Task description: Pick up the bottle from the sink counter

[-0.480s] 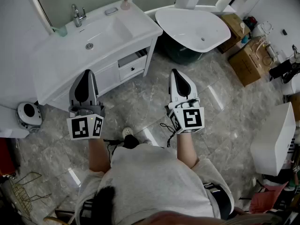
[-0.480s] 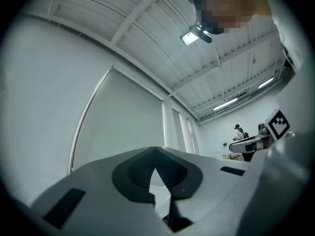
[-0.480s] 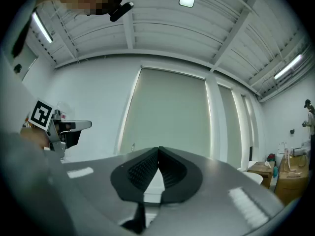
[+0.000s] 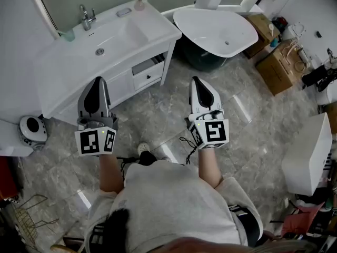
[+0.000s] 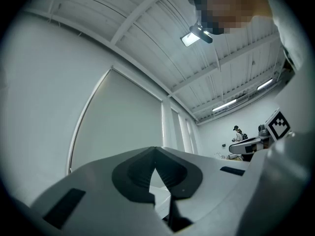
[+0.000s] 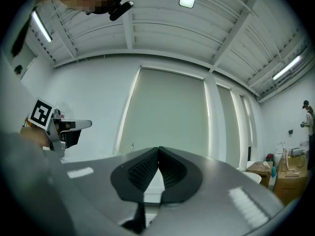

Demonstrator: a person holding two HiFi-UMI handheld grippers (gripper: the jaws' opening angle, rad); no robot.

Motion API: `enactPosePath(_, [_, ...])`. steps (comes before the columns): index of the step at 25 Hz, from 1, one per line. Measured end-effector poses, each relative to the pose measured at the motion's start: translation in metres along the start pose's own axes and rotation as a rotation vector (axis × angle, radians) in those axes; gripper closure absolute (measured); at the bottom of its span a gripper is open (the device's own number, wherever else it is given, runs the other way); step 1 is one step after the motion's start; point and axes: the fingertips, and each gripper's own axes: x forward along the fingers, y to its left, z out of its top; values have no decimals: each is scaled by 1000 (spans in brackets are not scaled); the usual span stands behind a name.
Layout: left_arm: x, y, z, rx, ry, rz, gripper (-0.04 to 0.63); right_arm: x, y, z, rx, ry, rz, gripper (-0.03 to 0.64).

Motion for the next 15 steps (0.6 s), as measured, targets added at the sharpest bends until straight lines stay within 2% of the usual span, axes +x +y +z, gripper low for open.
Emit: enactPosePath(15, [52,47,-9,2,-14,-82,588,63,15,4,28,-88,-32,617])
